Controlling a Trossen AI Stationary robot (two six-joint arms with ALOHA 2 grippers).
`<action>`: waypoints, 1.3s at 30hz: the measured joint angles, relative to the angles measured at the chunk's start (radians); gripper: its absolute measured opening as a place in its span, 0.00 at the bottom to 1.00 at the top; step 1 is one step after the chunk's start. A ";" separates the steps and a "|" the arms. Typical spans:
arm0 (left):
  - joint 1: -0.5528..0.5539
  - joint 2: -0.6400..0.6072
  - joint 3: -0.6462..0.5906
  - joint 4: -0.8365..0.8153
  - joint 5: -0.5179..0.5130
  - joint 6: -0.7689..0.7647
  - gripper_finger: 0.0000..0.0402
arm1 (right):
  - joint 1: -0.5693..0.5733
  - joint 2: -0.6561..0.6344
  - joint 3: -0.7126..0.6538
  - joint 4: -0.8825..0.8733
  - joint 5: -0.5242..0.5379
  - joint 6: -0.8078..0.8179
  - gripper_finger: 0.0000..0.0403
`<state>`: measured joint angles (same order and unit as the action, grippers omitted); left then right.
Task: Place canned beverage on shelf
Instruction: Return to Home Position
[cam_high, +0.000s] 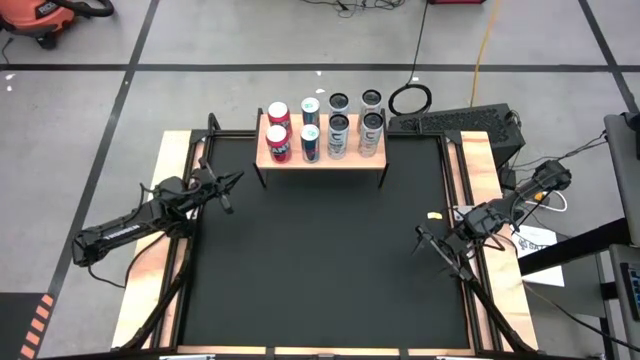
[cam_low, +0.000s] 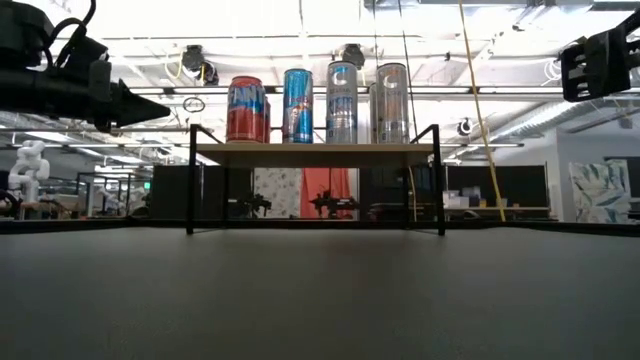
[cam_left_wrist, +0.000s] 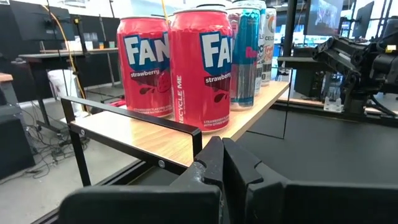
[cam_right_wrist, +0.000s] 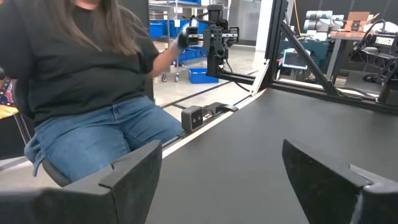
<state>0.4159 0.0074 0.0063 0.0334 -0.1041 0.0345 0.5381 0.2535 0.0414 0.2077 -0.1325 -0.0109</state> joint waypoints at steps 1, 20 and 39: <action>0.000 0.000 0.000 0.000 0.000 0.000 0.00 | 0.000 0.000 0.000 0.000 0.000 0.000 0.77; 0.000 0.000 -0.001 0.003 0.000 -0.001 0.00 | 0.000 -0.001 0.000 0.000 0.000 -0.001 0.77; 0.000 -0.002 -0.002 0.008 -0.001 -0.001 0.00 | 0.001 -0.252 -0.001 -0.038 0.001 -0.001 0.77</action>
<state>0.4156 0.0055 0.0044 0.0414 -0.1047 0.0334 0.5388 0.0013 0.0406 0.1696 -0.1319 -0.0120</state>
